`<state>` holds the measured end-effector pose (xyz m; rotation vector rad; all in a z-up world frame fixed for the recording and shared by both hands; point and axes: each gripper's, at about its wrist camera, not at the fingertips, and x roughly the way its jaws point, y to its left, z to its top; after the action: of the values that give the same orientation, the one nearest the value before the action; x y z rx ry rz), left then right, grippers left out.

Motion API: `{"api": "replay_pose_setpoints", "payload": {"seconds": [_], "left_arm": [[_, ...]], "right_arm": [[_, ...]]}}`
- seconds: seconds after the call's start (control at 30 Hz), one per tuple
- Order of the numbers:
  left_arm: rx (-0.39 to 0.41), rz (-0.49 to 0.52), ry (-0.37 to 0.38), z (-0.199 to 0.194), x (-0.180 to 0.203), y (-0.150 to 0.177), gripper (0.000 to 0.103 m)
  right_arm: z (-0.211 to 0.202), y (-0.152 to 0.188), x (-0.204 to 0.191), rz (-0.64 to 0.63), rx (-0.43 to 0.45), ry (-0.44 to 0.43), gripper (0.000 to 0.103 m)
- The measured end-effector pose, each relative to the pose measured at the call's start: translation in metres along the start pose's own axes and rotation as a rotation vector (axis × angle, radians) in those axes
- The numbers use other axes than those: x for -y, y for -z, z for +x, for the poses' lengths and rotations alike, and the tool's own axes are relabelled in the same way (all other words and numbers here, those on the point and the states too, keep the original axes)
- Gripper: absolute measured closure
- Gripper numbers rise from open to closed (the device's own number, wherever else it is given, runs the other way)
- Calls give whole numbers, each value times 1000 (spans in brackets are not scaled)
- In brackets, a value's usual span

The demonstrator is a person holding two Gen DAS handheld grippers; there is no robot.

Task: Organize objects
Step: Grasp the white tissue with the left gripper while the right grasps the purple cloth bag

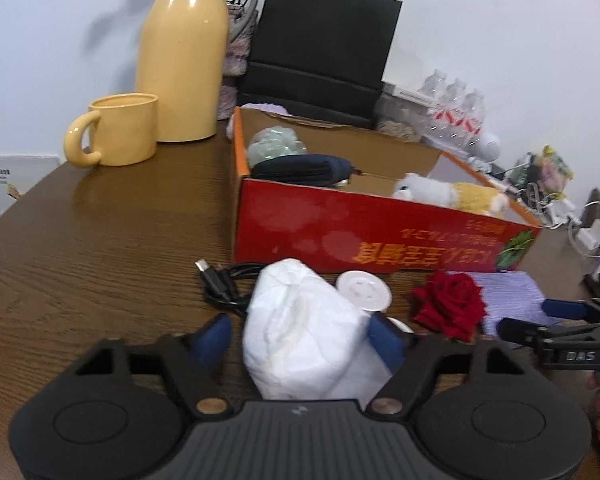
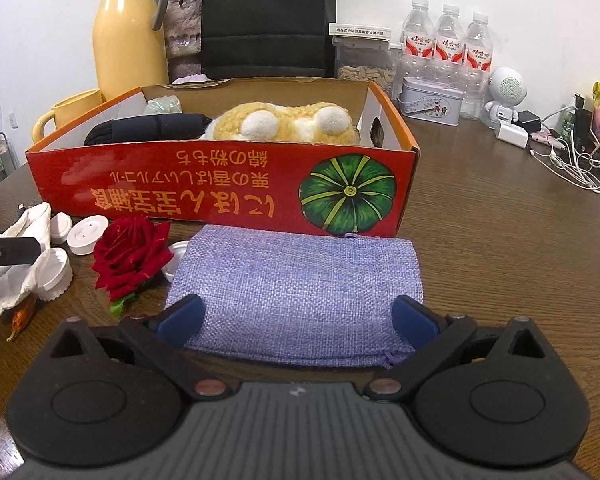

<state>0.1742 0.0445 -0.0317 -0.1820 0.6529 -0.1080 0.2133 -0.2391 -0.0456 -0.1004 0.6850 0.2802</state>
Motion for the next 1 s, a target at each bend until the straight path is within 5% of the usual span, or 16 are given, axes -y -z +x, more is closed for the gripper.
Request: {"api": "replay_pose_setpoints", "payload": {"seconds": [0.17,0.5,0.6,1.0], "left_arm": [[5,-20,18,-4,1,3,42],[14,-64,29,-16,-1,6,56],[29,-73,44,-23,-1,7,86],[102,-81,81,-49,2,1,88]], "right_arm": [[-4,1,0,0,9,-4,10],[-18,8,-9,-21,45,-19,55],[-22,10,-11,-24,54,-22,81],[-48,22,-10,59,145,-78,91]]}}
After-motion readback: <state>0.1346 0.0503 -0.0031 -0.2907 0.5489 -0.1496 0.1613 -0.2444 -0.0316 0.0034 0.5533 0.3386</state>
